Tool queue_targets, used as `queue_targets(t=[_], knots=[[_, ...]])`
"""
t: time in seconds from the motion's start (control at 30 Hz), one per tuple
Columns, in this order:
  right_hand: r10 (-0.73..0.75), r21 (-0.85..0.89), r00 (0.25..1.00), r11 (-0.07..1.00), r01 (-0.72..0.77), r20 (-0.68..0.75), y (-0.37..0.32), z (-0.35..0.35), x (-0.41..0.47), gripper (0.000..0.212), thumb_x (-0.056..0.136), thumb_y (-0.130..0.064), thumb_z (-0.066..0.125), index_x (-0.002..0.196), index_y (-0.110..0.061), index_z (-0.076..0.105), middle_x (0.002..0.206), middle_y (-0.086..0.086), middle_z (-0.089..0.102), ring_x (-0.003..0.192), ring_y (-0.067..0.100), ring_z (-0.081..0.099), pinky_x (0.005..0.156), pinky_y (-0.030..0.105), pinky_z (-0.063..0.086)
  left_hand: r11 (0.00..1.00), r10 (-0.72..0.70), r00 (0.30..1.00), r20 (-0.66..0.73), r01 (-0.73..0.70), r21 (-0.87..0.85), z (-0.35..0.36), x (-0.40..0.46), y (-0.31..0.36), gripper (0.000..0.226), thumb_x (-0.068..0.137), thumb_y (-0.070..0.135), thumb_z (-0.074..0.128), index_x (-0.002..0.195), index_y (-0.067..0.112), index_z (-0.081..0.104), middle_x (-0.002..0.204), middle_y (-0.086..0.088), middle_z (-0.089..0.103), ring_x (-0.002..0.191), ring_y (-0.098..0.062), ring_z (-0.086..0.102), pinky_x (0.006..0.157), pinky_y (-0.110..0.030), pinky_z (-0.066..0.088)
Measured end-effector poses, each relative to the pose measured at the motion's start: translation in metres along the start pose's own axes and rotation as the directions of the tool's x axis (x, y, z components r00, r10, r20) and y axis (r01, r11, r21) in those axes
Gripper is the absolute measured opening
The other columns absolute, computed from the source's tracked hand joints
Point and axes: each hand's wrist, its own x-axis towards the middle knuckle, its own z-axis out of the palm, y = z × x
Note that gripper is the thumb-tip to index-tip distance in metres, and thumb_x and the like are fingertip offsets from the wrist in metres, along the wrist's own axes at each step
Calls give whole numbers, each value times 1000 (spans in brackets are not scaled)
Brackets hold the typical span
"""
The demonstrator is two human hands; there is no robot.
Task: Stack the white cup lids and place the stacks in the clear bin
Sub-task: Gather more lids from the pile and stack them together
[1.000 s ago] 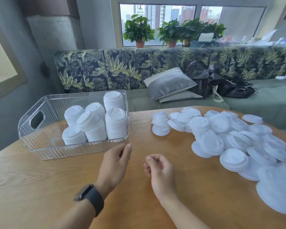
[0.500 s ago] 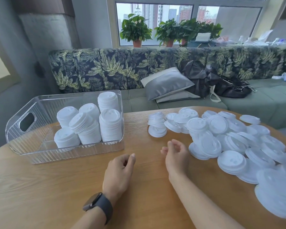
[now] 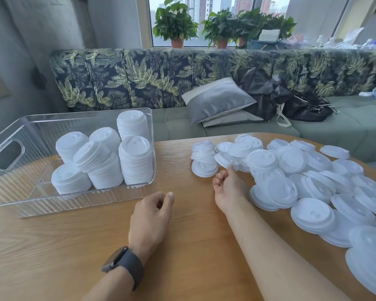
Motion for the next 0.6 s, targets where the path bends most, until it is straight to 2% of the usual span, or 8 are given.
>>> queue_targets(t=[0.2, 0.27, 0.37, 0.43, 0.5, 0.53, 0.57, 0.6], knots=[[-23, -49, 991, 998, 30, 130, 8, -19, -17, 18, 108, -15, 51, 90, -13, 51, 63, -2, 43, 51, 10, 41, 50, 22, 35, 1000, -12, 999, -30, 12, -13, -3, -5, 2, 53, 103, 39, 55, 60, 19, 31, 50, 10, 32, 55, -16, 31, 56, -37, 29], [-6, -81, 983, 997, 22, 183, 9, -32, -30, 19, 106, -13, 49, 87, -13, 51, 62, -1, 41, 51, 11, 40, 51, 24, 33, 999, -7, 999, -32, 6, -49, -5, -8, 0, 54, 103, 41, 55, 61, 15, 34, 51, 9, 34, 55, -16, 33, 57, -37, 32], [13, -192, 960, 981, 42, 279, 6, -50, -52, 22, 104, -12, 48, 82, -14, 52, 64, -2, 36, 51, 12, 36, 50, 24, 31, 995, -17, 1000, -19, 15, -102, -10, -17, -1, 52, 101, 47, 53, 67, 8, 50, 55, 2, 52, 57, -16, 46, 63, -44, 48], [22, -301, 948, 950, 79, 318, 5, -60, -64, 24, 103, -10, 46, 80, -11, 55, 66, -1, 39, 55, 12, 36, 52, 25, 30, 991, -31, 999, -13, 29, -128, -13, -27, 2, 43, 104, 39, 56, 70, 13, 58, 61, 9, 65, 57, -13, 55, 70, -46, 53], [38, -394, 927, 911, 121, 373, 5, -67, -75, 22, 102, -11, 44, 88, -7, 60, 75, 5, 49, 67, 16, 45, 61, 27, 33, 984, -16, 1000, 19, 19, -174, -17, -39, 7, 31, 103, 40, 58, 79, 22, 64, 73, 14, 73, 55, -12, 60, 70, -45, 57], [52, -436, 914, 889, 141, 402, 5, -69, -80, 21, 102, -13, 43, 93, -5, 61, 82, 8, 54, 76, 19, 49, 66, 30, 37, 980, 0, 999, 35, 7, -199, -19, -45, 9, 23, 100, 47, 60, 88, 28, 66, 81, 17, 75, 58, -9, 63, 70, -42, 57], [66, -475, 903, 866, 159, 424, 6, -71, -84, 22, 102, -14, 43, 93, -5, 60, 85, 9, 57, 82, 21, 52, 70, 33, 40, 980, 17, 998, 53, -7, -198, -20, -51, 10, 25, 93, 58, 61, 100, 34, 67, 90, 21, 75, 67, -4, 67, 74, -39, 56], [80, -513, 894, 840, 177, 441, 7, -71, -89, 22, 102, -14, 42, 90, -6, 58, 83, 8, 58, 82, 21, 55, 73, 36, 42, 987, 54, 996, 75, -41, -158, -21, -57, 10, 40, 85, 68, 61, 113, 40, 64, 101, 26, 72, 83, 0, 68, 79, -35, 55]])
